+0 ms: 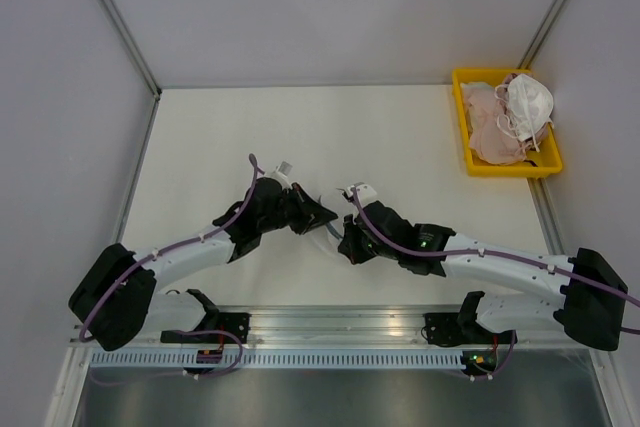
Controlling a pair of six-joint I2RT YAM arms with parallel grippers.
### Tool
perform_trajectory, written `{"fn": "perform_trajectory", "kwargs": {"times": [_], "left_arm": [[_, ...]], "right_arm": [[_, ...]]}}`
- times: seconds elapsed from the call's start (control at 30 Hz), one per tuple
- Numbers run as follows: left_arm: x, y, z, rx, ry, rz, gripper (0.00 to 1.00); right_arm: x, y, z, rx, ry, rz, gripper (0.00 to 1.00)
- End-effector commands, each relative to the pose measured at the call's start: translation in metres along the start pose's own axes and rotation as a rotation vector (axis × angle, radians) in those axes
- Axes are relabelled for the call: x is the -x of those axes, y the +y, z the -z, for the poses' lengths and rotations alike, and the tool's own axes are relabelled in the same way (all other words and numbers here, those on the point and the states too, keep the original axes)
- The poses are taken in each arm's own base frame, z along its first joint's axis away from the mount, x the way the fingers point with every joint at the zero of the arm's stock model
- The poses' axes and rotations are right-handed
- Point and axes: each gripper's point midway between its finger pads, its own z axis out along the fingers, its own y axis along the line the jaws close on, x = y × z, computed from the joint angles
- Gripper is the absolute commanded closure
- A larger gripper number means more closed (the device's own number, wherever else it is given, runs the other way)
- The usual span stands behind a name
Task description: Unzip the laundry bag and remove the bra
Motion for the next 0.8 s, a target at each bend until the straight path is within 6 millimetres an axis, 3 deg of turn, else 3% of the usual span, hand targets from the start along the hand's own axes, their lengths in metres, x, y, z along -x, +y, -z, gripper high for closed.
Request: {"fn": "perform_trajectory", "kwargs": {"times": [0.0, 0.2, 0.33, 0.6, 0.77], "left_arm": [[0.028, -0.009, -0.002, -0.013, -0.089, -0.048, 0.98], [0.05, 0.002, 0.006, -0.014, -0.091, -0.073, 0.98], [0.069, 0.01, 0.014, -0.026, -0.088, -0.099, 0.98], [0.053, 0.006, 0.005, -0.114, 0.135, -0.208, 0.98], [0.056, 0.014, 0.002, -0.102, 0.202, -0.278, 0.98]], "right_arm": [[-0.001, -0.01, 0.004, -0.075, 0.028, 0.025, 1.0], [-0.016, -0.031, 0.002, -0.176, 0.08, 0.029, 1.0], [-0.021, -0.056, 0.002, -0.303, 0.097, 0.051, 1.0], [-0.018, -0.084, -0.016, -0.48, 0.081, 0.086, 0.99], [-0.011, -0.109, -0.021, -0.659, 0.074, 0.118, 0.99]]}}
